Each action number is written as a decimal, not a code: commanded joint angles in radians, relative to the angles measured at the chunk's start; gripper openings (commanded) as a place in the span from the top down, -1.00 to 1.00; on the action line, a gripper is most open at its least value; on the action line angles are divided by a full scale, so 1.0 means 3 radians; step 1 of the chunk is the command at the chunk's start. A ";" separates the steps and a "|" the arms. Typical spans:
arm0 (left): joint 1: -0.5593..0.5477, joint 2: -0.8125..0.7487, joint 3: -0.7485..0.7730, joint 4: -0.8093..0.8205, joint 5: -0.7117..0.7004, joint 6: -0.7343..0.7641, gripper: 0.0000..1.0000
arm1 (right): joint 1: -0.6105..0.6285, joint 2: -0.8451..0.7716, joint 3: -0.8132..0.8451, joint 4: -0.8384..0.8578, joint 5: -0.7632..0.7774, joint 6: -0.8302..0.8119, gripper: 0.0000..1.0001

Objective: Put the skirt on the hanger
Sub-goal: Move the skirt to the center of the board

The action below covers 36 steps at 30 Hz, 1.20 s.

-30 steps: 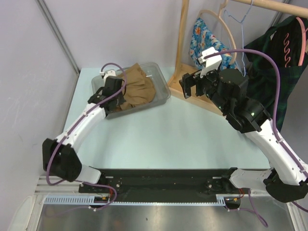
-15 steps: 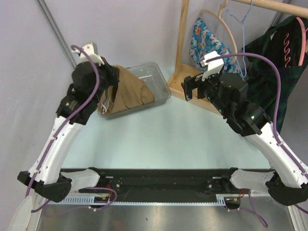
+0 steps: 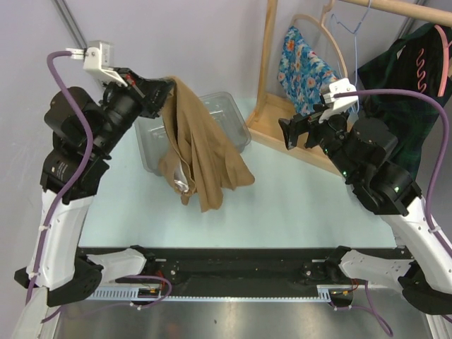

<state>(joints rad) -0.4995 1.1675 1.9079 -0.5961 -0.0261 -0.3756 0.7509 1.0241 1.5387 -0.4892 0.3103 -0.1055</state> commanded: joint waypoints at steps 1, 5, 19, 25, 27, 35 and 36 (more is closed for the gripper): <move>-0.0139 0.0025 -0.0080 0.0299 0.0435 0.0040 0.99 | 0.0002 -0.0074 -0.0021 0.0036 0.0024 0.0050 -0.99; -0.0487 0.0117 -0.0132 0.0473 0.0634 0.0208 0.99 | 0.0002 -0.0121 -0.0056 -0.0036 -0.0017 0.0096 -0.99; -0.1331 0.0709 -0.1726 0.1189 0.0097 -0.0032 0.99 | 0.0002 -0.0596 -0.0276 -0.0393 0.0503 0.0254 -0.99; -0.1428 0.1436 -0.1799 0.1174 0.0092 0.0147 0.33 | 0.0002 -0.0739 -0.0292 -0.0624 0.0734 0.0417 -0.99; -0.1423 0.1528 -0.1784 0.1052 -0.0218 0.0168 -0.36 | -0.0003 -0.0714 -0.0322 -0.0680 0.0745 0.0494 -0.99; -0.1428 0.0640 -0.2365 0.0750 -0.0731 0.0367 -0.85 | -0.0003 -0.0612 -0.0654 -0.0895 0.0668 0.0811 -1.00; -0.1428 0.0553 -0.2594 0.0714 -0.0706 0.0372 -0.85 | -0.0008 -0.0596 -0.0741 -0.0900 0.0648 0.0878 -0.99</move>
<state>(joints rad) -0.9272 1.5219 1.2518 -0.3511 -0.1692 -0.3042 0.7506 0.8284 1.3743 -0.7246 0.5060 0.0788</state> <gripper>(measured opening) 0.920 0.995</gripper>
